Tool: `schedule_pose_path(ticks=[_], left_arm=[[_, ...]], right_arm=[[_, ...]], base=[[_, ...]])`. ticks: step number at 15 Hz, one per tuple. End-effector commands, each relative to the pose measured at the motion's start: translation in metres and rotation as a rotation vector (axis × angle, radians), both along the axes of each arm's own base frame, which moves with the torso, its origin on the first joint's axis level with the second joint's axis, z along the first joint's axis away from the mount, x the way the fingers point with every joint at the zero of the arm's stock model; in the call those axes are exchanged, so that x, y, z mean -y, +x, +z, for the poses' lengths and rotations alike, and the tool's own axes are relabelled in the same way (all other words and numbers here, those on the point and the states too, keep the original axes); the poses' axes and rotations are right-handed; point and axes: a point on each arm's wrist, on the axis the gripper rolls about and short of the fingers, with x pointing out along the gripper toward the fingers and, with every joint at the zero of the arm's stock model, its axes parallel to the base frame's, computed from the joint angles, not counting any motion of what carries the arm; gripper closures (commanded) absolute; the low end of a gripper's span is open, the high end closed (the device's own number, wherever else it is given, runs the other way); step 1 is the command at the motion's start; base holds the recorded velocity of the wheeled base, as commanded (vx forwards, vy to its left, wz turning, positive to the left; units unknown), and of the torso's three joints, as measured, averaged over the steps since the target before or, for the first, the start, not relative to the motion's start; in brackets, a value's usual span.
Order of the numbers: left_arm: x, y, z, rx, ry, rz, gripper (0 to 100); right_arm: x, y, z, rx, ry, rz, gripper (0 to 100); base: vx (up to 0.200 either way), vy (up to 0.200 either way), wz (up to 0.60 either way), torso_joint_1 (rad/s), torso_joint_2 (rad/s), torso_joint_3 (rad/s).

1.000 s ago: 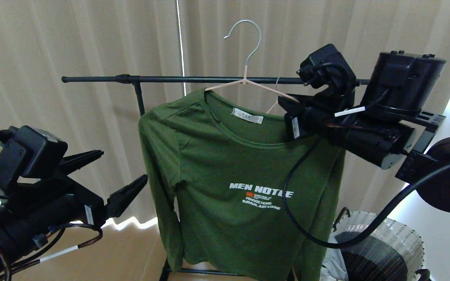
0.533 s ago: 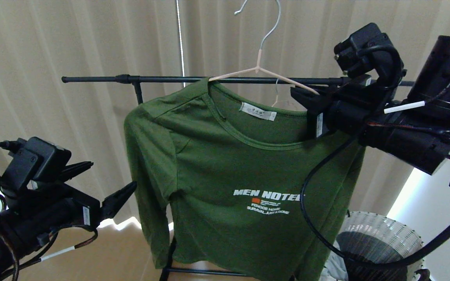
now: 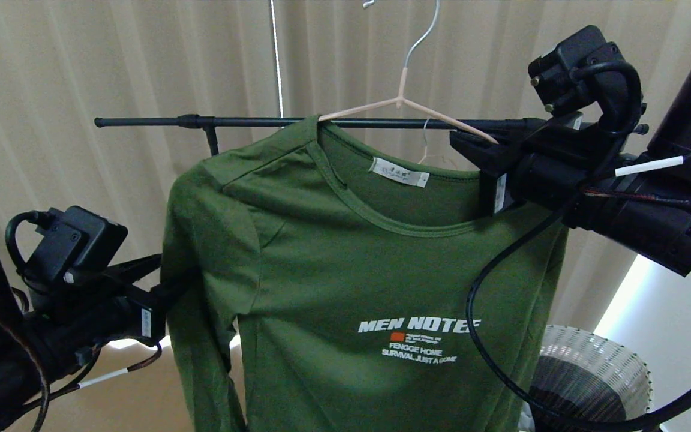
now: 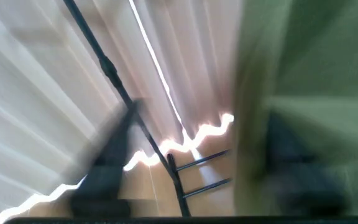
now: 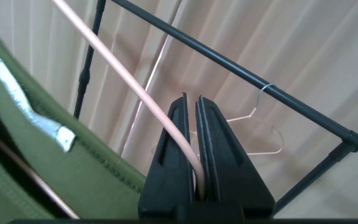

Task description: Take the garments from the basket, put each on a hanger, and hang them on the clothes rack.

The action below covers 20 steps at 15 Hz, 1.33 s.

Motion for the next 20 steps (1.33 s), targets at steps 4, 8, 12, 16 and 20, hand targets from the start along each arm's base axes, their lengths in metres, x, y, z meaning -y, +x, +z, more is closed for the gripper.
schedule_pose_path(ticks=[4, 8, 12, 16, 20], left_arm=[[-0.036, 0.001, 0.001, 0.013, 0.007, 0.177, 100], [-0.044, 0.006, 0.011, 0.046, -0.007, 0.223, 100], [-0.039, 0.005, 0.011, 0.044, -0.035, 0.164, 100], [-0.034, -0.001, 0.013, 0.050, -0.056, 0.140, 0], [-0.034, -0.003, 0.015, 0.064, -0.055, 0.131, 0]], right_arm=[[0.014, 0.013, -0.007, -0.003, -0.054, -0.072, 100], [0.015, 0.013, -0.008, -0.001, -0.069, -0.075, 100], [0.016, 0.011, -0.008, 0.000, -0.071, -0.075, 100], [0.016, 0.010, -0.007, 0.002, -0.071, -0.074, 100], [0.016, 0.010, -0.008, -0.002, -0.074, -0.074, 100]], base=[[0.000, 0.000, 0.00, 0.000, 0.00, 0.000], [0.000, 0.000, 0.00, 0.000, 0.00, 0.000], [0.000, 0.000, 0.00, 0.000, 0.00, 0.000], [0.000, 0.000, 0.00, 0.000, 0.00, 0.000], [0.000, 0.000, 0.00, 0.000, 0.00, 0.000]])
